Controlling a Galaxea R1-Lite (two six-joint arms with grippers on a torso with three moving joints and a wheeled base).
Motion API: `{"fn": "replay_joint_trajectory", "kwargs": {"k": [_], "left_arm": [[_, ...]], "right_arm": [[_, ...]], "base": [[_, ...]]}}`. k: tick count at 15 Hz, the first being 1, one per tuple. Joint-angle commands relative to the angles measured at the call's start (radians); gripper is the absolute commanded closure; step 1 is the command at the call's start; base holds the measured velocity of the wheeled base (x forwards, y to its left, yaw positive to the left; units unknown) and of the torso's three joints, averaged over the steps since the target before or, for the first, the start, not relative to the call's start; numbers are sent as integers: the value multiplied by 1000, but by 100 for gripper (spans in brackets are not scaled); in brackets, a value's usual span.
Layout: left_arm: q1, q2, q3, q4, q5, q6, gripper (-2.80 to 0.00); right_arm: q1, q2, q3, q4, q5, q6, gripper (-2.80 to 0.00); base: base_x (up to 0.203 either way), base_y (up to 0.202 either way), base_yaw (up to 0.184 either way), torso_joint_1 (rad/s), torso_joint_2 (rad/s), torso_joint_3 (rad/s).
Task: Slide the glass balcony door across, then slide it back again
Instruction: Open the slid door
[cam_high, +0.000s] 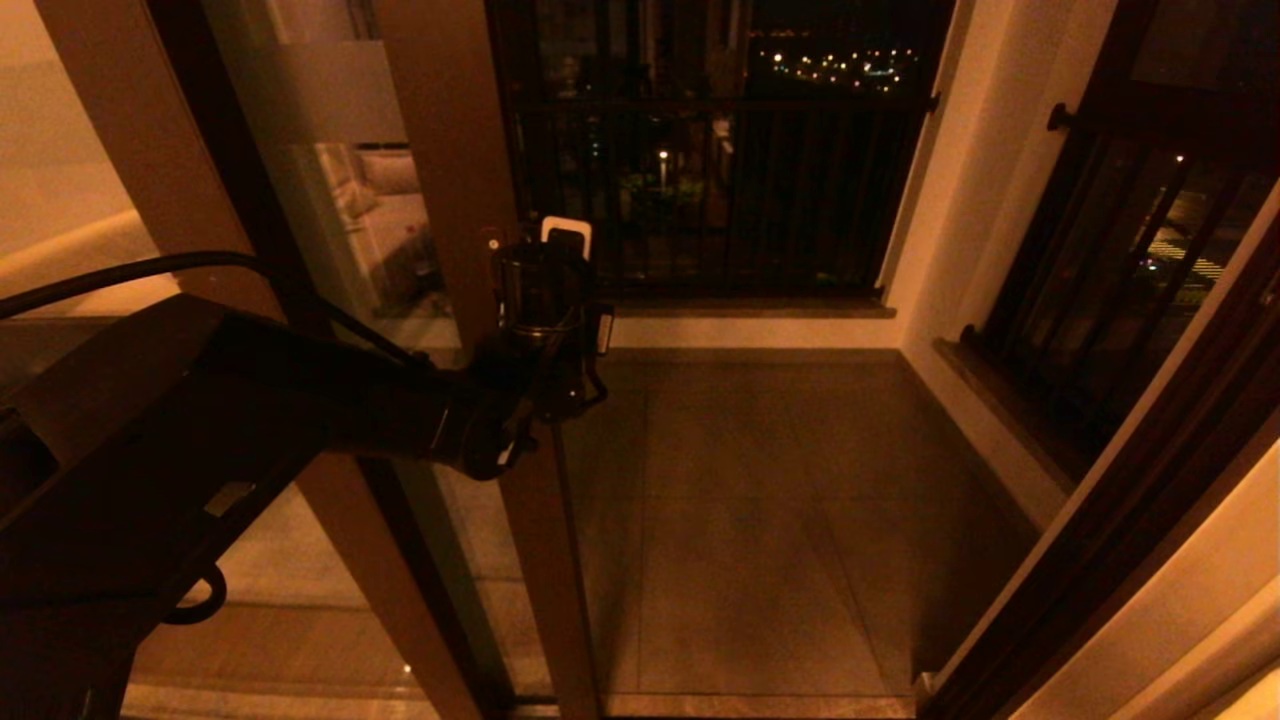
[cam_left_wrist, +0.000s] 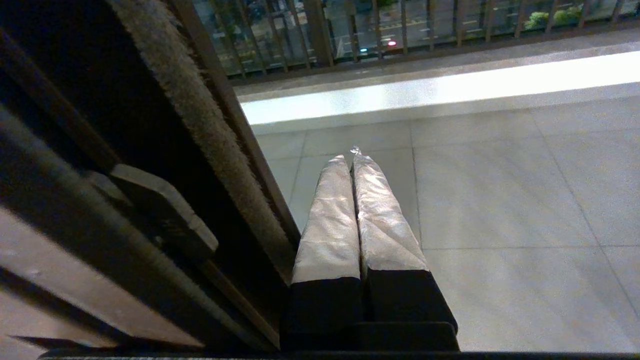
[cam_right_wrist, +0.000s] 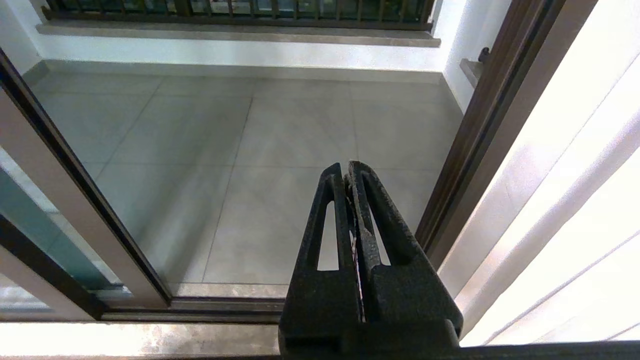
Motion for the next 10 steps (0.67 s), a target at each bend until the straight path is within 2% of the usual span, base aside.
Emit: {"fn": "replay_joint_trajectory", "kwargs": {"k": [1,10], "left_arm": [[8,2,4,-3,16,2,0],[23,-17,38,-8,20,1,0]], "right_arm": [[1,2,0,0,0,0,0],[0,2,0,0,0,0,0]], "base": [[0,0,0,0,0,0],[0,0,0,0,0,0]]}}
